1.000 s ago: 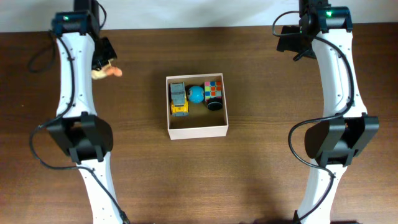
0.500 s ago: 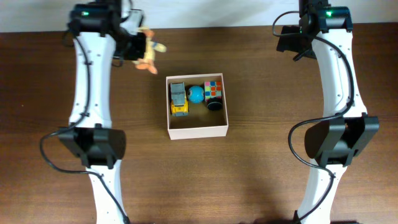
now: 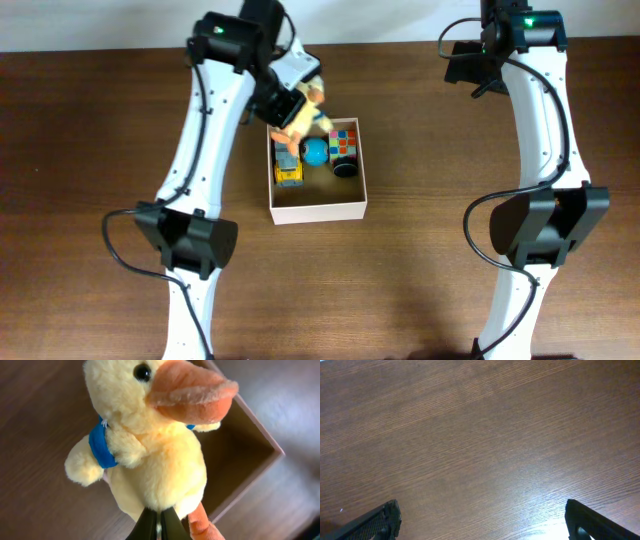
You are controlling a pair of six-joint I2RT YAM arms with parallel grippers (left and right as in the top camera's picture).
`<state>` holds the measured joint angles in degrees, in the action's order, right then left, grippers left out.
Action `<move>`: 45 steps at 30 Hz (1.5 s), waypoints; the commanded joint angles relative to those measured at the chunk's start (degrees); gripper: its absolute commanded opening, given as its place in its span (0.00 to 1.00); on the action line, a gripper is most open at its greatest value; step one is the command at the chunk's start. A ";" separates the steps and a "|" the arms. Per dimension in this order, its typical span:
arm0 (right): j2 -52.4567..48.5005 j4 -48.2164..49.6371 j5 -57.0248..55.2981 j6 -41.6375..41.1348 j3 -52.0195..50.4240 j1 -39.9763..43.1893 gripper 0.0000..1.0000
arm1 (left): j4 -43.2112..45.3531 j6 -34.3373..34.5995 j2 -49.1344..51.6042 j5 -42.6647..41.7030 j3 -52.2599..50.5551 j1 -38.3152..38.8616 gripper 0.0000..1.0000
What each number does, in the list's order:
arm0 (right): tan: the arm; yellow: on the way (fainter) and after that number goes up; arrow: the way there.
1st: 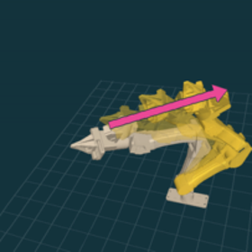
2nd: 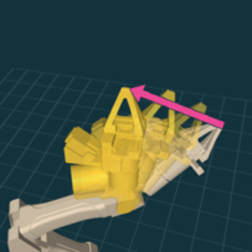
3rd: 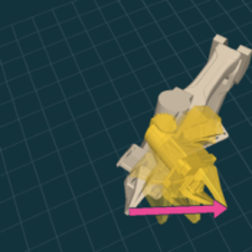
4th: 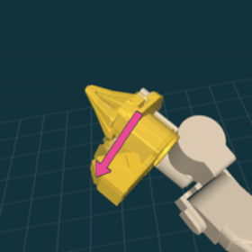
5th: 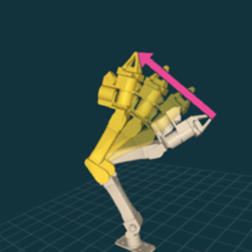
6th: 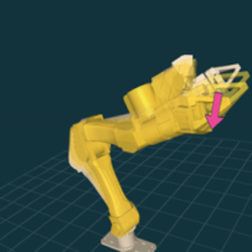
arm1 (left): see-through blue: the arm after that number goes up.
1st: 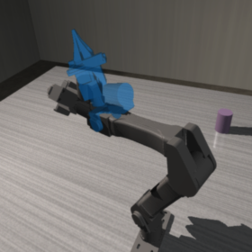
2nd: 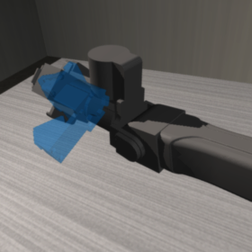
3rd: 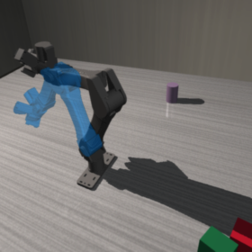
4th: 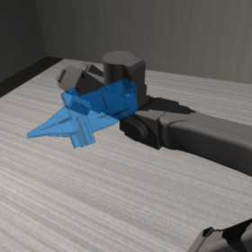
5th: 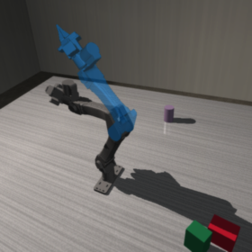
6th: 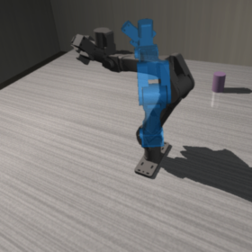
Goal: Pack container
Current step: 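Carry the duck with the left gripper into the box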
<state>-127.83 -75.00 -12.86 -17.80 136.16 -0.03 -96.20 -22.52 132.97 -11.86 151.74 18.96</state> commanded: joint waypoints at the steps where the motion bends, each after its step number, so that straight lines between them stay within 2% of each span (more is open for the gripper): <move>1: -0.15 0.00 -0.92 -0.31 -0.24 0.11 0.99 | -0.50 -9.60 -1.20 -1.01 0.72 1.55 0.02; 8: -0.15 0.00 -0.92 -0.31 -0.24 0.11 0.99 | -0.50 -23.69 -1.20 -1.03 0.42 1.51 0.02; 12: -0.15 0.00 -0.92 -0.31 -0.24 0.11 0.99 | -0.50 -28.33 -1.20 -1.03 -1.07 1.55 0.02; 19: -0.15 0.00 -0.92 -0.31 -0.24 0.11 0.99 | -0.50 -32.33 -1.20 -1.07 -8.17 1.25 0.02; 23: -0.15 0.00 -0.92 -0.31 -0.24 0.11 0.99 | -0.50 -32.44 -1.20 -1.27 -14.05 1.25 0.02; 30: -0.15 0.00 -0.92 -0.31 -0.24 0.11 0.99 | -0.50 -32.50 -1.20 -9.35 -20.41 1.25 0.02; 37: -0.15 0.00 -0.92 -0.31 -0.24 0.11 0.99 | -0.52 -37.51 -1.20 -9.38 -25.42 1.29 0.02; 45: -0.15 0.00 -0.92 -0.31 -0.24 0.11 0.99 | 0.63 -37.64 -1.20 -6.56 -30.47 -0.24 0.02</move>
<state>-127.83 -75.00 -12.84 -17.80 136.16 -0.03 -95.59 -58.17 132.97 -19.05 122.72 19.73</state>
